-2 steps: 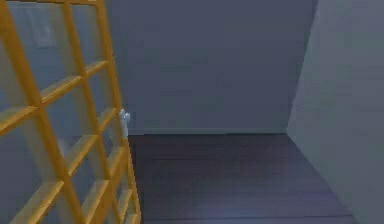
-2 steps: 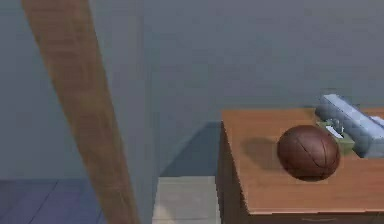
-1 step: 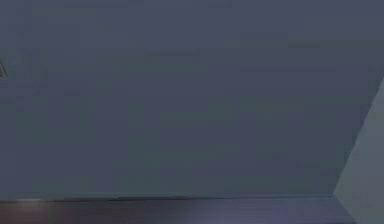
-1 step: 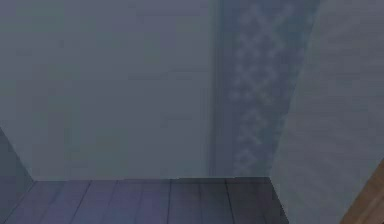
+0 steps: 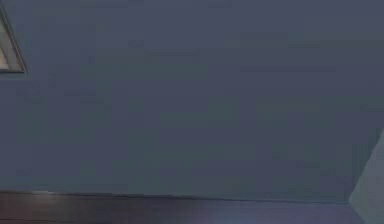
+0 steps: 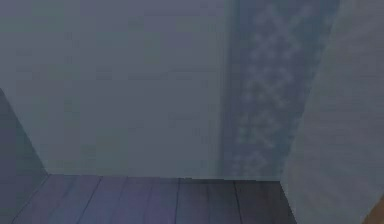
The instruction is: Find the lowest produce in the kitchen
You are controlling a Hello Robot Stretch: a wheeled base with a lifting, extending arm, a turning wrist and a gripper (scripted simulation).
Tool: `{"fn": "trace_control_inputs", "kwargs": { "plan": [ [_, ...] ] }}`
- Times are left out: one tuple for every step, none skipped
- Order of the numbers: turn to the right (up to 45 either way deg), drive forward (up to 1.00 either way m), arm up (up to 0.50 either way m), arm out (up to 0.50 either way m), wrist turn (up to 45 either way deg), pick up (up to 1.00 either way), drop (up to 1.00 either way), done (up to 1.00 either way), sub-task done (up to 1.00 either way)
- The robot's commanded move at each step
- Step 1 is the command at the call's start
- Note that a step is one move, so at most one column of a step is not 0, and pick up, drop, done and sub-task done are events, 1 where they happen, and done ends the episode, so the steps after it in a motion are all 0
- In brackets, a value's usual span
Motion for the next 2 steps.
{"fn": "trace_control_inputs", "kwargs": {
  "plan": [
    [0.0,0.30,0.00,0.00,0.0,0.00,0.00,0.00,0.00],
    [-24.0,0.00,0.00,0.00,0.0,0.00,0.00,0.00,0.00]
  ]
}}
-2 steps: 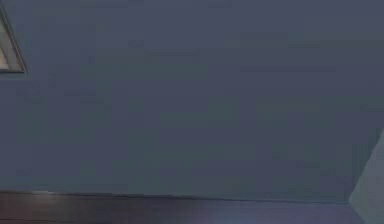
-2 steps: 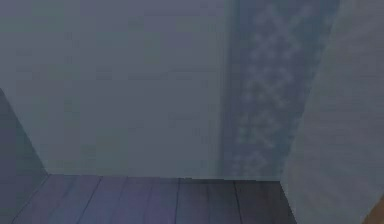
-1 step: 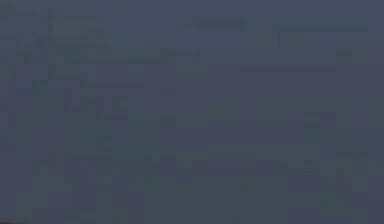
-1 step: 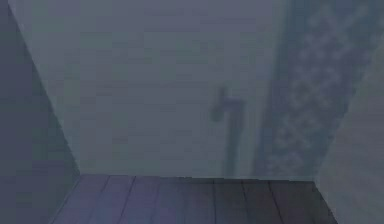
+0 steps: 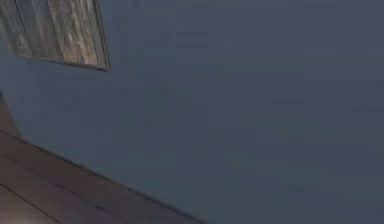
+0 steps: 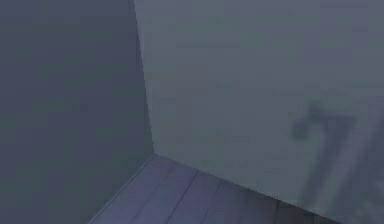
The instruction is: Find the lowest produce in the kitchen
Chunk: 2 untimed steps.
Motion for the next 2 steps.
{"fn": "trace_control_inputs", "kwargs": {
  "plan": [
    [0.0,0.35,0.00,0.00,0.0,0.00,0.00,0.00,0.00],
    [-45.0,0.00,0.00,0.00,0.0,0.00,0.00,0.00,0.00]
  ]
}}
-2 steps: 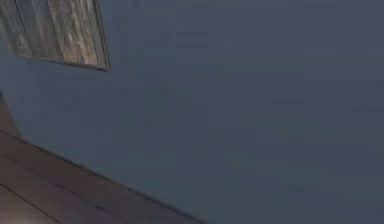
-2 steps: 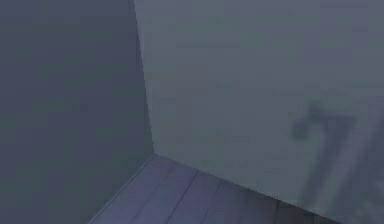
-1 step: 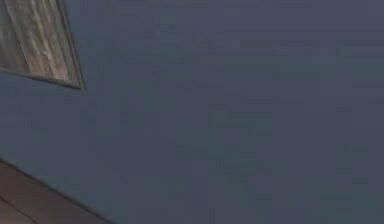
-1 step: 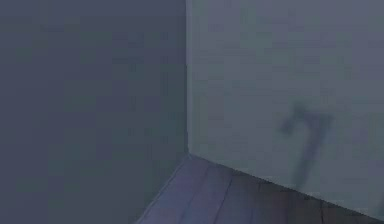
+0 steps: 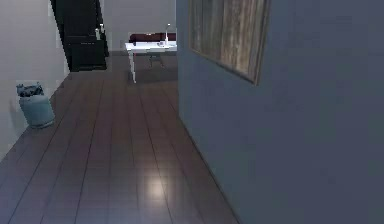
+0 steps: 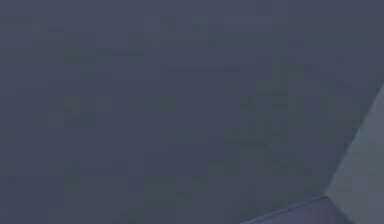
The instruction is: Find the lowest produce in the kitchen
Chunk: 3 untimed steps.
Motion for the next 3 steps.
{"fn": "trace_control_inputs", "kwargs": {
  "plan": [
    [-15.0,0.00,0.00,0.00,0.0,0.00,0.00,0.00,0.00],
    [0.0,0.50,0.00,0.00,0.0,0.00,0.00,0.00,0.00],
    [-24.0,0.00,0.00,0.00,0.0,0.00,0.00,0.00,0.00]
  ]
}}
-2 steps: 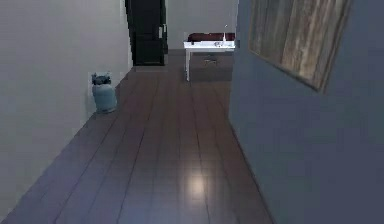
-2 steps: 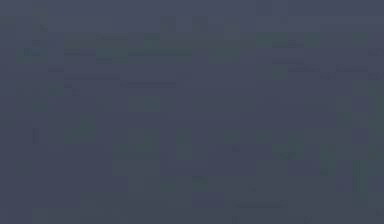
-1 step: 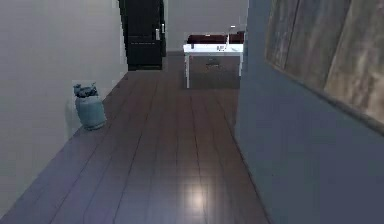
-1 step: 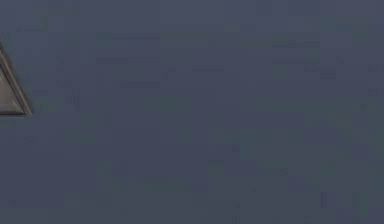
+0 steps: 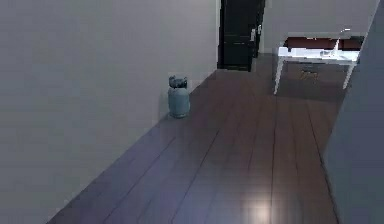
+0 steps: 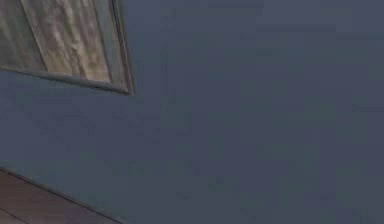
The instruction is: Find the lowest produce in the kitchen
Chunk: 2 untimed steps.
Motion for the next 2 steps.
{"fn": "trace_control_inputs", "kwargs": {
  "plan": [
    [0.0,0.05,0.00,0.00,0.0,0.00,0.00,0.00,0.00],
    [15.0,0.00,0.00,0.00,0.0,0.00,0.00,0.00,0.00]
  ]
}}
